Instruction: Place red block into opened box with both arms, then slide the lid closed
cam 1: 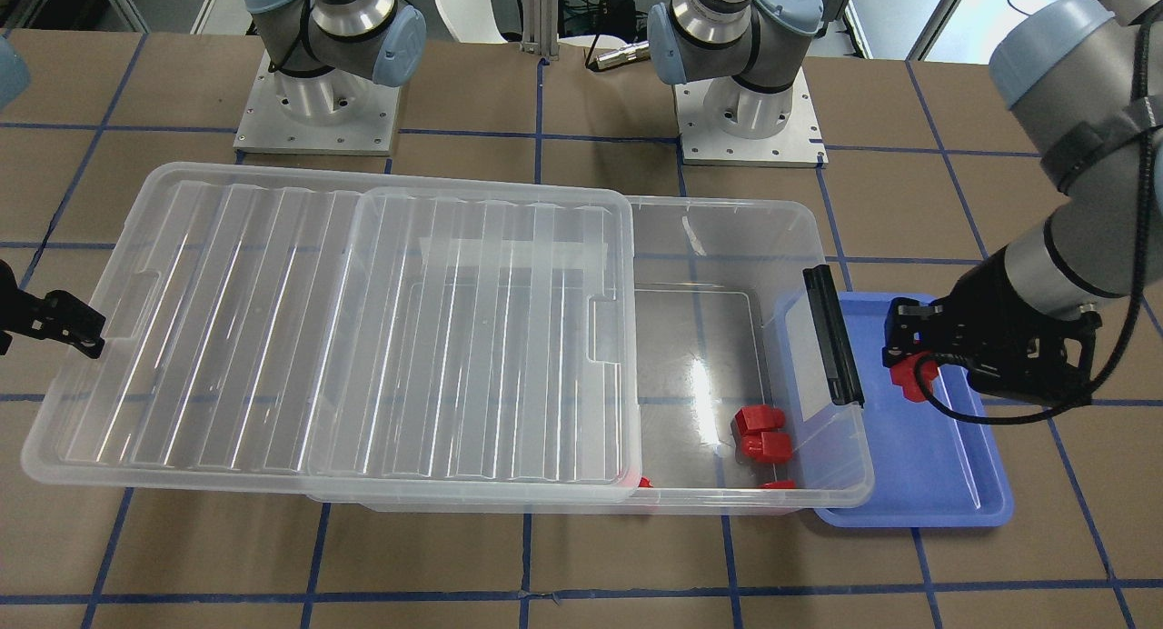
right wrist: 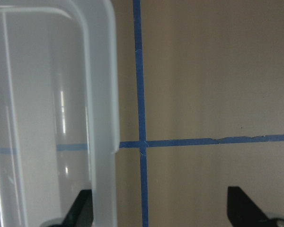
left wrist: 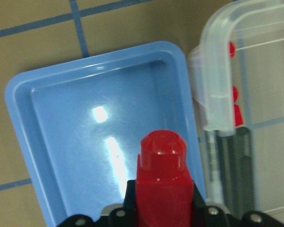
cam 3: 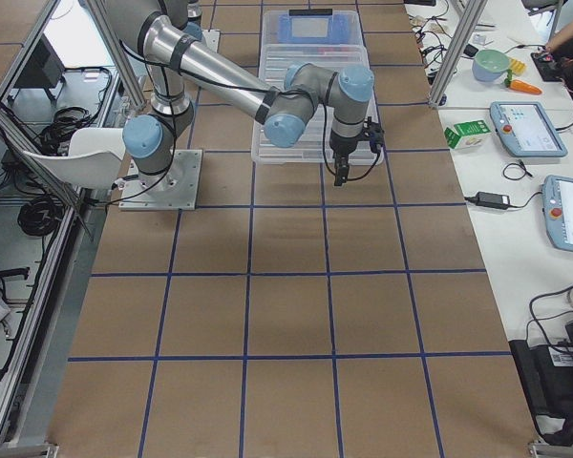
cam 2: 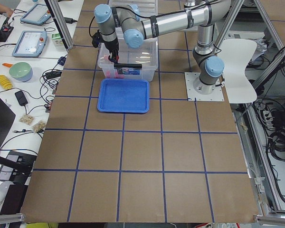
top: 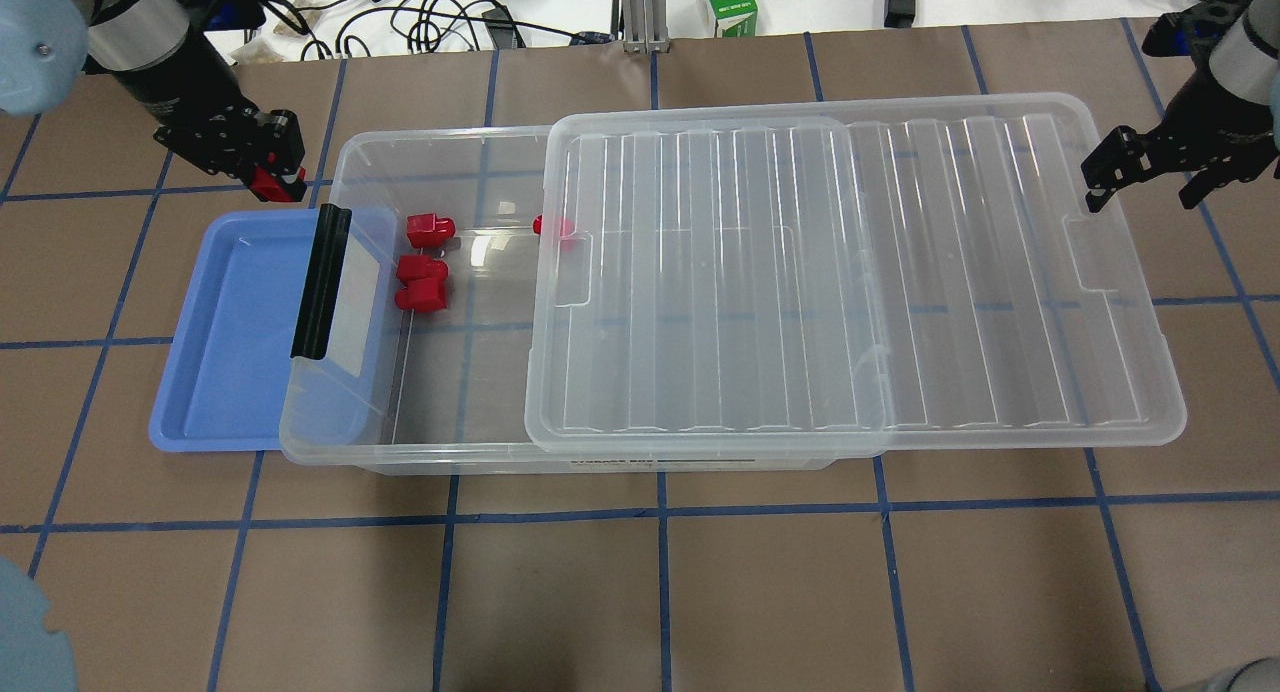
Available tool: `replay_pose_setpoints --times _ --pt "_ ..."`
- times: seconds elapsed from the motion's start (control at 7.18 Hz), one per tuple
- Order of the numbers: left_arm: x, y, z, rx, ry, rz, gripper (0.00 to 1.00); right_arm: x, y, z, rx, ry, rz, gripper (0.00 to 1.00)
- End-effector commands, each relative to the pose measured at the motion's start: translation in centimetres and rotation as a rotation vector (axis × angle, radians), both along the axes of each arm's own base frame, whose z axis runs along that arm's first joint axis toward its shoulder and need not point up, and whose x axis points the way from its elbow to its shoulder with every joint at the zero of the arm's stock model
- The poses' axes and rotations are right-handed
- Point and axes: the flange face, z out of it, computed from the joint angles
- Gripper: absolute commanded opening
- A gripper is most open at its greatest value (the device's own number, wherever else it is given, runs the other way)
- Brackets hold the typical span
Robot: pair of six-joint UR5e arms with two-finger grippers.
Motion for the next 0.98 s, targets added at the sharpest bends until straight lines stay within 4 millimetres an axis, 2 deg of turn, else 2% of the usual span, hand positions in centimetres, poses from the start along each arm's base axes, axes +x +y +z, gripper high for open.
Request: replay_pose_setpoints --times 0.0,0.14,0.28,0.42,0.56,0.7,0.84 --pt "-7.2 1.8 -1.5 0.047 -0.039 0.057 0.00 0.5 -0.1 2.5 -0.046 0.011 -0.006 0.96" --pt "-9.3 2.4 -3.5 0.078 -0.047 0.085 0.00 0.9 0.2 4.5 -0.051 0.012 -0.003 0.96" --pt "-9.2 1.7 -5.4 0.044 -0.054 0.145 0.00 1.4 0.7 7.2 -0.066 0.016 -0.001 0.98" --pt "-9.9 2.6 -7.7 0.077 -0.059 0.176 0.00 2.6 2.0 10.4 -0.058 0.012 0.001 1.00" --pt "-10.7 3.1 -9.0 0.066 -0.060 0.162 0.00 4.3 4.3 13.7 -0.051 0.009 -0.005 1.00" --pt "-11.0 3.4 -10.2 0.071 -0.058 0.146 0.00 5.3 6.3 15.7 -0.048 0.007 -0.018 1.00" --pt "-11.0 4.2 -11.6 0.100 -0.061 0.147 0.00 6.0 7.3 16.5 -0.038 0.003 -0.036 1.00"
